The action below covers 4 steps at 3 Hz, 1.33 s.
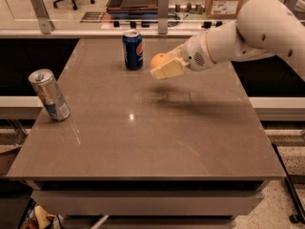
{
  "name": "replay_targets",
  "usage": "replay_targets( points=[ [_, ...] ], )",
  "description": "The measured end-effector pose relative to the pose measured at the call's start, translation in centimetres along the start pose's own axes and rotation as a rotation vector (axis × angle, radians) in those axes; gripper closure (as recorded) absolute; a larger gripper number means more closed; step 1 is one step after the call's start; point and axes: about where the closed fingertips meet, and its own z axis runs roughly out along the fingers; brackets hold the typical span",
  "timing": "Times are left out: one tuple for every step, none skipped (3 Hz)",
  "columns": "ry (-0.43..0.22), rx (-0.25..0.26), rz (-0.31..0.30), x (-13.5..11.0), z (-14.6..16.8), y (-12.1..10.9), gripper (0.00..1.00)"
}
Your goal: Move orange near redbull can
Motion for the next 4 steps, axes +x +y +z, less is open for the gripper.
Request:
replay_targets(
  points=[
    [-0.031,-0.060,-0.004,-0.1,2.0,3.9,1.00],
    [-0.062,-0.100,-0.016,-0.4,4.0,7.6,1.00],
    [-0.068,-0.111,-0.037,-0.8,5.8,11.3,1.00],
    [-0.070,-0.116,-0.059,-1.3,7.3,14.4,1.00]
  ],
)
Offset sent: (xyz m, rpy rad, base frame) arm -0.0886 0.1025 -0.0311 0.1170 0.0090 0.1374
